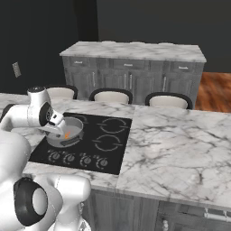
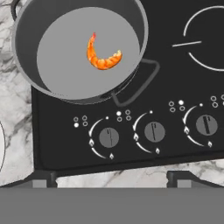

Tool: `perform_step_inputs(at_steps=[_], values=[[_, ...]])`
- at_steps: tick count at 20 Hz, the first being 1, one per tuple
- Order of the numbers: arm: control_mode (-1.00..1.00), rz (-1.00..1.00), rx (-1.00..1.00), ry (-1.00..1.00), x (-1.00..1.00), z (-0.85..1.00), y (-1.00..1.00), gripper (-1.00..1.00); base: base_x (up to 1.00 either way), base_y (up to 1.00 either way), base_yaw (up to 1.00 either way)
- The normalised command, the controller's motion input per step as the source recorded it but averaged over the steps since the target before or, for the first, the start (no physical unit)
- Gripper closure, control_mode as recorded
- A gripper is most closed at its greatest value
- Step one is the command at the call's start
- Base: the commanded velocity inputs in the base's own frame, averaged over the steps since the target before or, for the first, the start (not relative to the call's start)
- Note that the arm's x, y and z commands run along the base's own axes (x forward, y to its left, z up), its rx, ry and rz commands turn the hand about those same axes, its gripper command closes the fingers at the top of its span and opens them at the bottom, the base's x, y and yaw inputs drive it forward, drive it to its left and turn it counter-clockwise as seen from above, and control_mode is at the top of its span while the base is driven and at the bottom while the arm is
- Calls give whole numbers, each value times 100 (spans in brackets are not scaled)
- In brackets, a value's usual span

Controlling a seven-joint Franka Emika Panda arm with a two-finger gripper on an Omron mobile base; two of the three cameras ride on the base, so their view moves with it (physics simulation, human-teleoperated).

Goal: Retrieve the frozen meat and place it in the pot on a burner. Then turn the burner on.

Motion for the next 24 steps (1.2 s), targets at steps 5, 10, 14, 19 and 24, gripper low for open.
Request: perform_step_inputs(at_steps=[5,10,14,19,24], values=[[-100,0,0,0,0,-22,1,-100,0,0,0],[-100,0,-2,0,0,-29,13,-100,0,0,0],[-100,0,-5,0,0,-35,8,-100,0,0,0],[-100,0,-5,-1,0,-35,0,-100,0,0,0],[-100,0,-3,-1,0,-34,0,-100,0,0,0]])
